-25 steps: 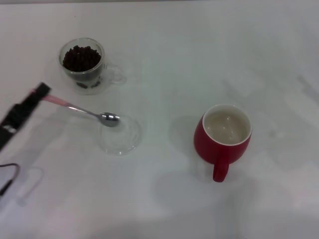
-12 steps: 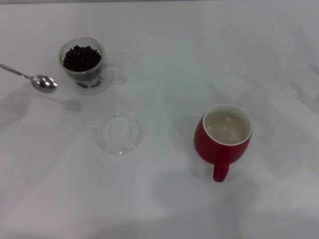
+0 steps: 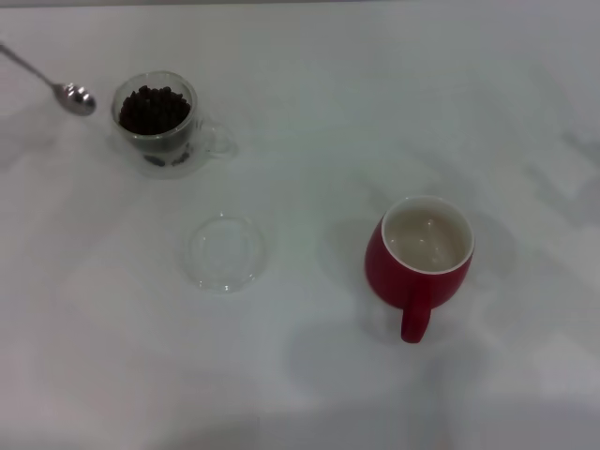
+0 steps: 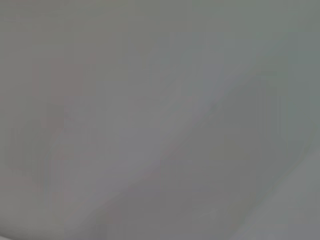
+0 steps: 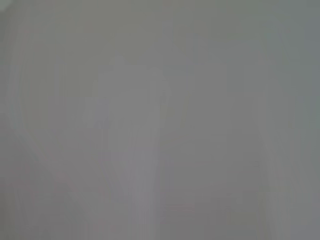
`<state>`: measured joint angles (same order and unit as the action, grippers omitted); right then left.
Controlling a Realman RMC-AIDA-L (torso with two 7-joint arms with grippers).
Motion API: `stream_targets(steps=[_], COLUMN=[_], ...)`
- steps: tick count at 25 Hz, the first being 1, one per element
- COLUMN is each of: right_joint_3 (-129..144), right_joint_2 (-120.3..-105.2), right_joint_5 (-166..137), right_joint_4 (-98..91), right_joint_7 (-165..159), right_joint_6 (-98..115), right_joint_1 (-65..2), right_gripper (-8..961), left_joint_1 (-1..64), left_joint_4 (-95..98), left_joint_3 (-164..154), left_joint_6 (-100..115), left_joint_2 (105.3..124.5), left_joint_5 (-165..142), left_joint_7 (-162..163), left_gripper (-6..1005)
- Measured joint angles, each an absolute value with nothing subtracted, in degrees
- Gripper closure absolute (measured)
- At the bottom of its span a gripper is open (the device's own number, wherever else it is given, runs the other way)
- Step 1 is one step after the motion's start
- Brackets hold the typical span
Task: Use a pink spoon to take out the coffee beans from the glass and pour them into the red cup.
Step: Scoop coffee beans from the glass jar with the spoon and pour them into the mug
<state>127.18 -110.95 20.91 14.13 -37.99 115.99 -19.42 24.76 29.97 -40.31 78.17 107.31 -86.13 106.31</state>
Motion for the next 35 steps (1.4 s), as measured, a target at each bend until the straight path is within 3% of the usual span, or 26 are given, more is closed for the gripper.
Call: stream_targets(steps=[11, 22, 35], right_joint_3=[127.97, 128.9, 129.4], right_joint_2=[-112.72, -113.71, -113.61], right_joint_5=[20.82, 20.72, 20.75], right_joint_4=[14.17, 14.11, 14.13], right_joint_7=[-38.26, -38.4, -38.57], right_joint_6=[116.49, 116.04, 115.54], right_joint_1=[-18.94, -18.46, -18.01], right_gripper=[149, 150, 151], left_joint_1=[33.47, 35.36, 33.52], left_joint_4=[29.91, 29.47, 27.33], left_joint_3=[-40.5, -40.61, -40.06], left_joint_6=[69.41, 65.45, 63.66], left_joint_2=[108.19, 110.42, 112.57], left_joint_5=[-97.32, -101.67, -101.12], left_joint_7=[111.06, 112.0, 113.93], left_gripper=[874, 874, 873])
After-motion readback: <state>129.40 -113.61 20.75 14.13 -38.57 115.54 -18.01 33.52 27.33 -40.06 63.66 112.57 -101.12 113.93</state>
